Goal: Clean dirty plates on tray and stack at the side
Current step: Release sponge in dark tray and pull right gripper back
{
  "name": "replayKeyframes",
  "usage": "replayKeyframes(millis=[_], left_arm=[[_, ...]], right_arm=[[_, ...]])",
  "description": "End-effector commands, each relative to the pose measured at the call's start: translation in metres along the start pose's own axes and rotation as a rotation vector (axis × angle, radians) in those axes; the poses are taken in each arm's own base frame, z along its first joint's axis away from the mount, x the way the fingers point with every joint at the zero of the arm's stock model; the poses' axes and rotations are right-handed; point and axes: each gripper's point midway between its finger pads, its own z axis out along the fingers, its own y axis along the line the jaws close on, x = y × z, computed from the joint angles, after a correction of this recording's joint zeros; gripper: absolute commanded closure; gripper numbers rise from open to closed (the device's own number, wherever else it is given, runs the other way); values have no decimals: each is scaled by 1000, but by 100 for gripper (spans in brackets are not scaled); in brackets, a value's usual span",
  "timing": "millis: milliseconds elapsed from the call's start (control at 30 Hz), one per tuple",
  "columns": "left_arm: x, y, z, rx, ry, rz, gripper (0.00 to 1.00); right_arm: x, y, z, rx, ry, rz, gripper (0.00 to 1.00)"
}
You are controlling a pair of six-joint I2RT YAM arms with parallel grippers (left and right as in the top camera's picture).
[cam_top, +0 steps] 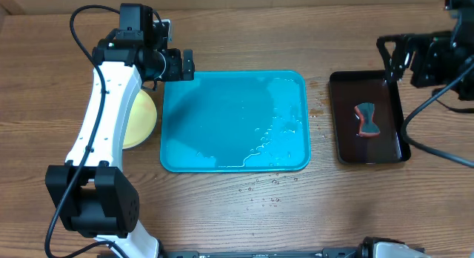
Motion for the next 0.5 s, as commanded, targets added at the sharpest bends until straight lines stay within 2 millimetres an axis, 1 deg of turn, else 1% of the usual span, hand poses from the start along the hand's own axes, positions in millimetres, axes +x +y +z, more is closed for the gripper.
replayKeyframes(millis=[0,100,167,300,467], left_arm=[[-6,-3,-9,11,-29,12,0],[-6,-3,-9,11,-29,12,0],[-6,-3,-9,11,-29,12,0],[-6,-3,-9,11,-29,12,0],[-6,-3,-9,11,-29,12,0]], right_arm=[[-3,8,-6,0,-75,-43,0],[-1,7,1,3,-148,-77,0],[8,6,5,4,-195,-94,0],[40,4,14,3,-256,-117,0],[93,1,23,9,-364,-156,0]])
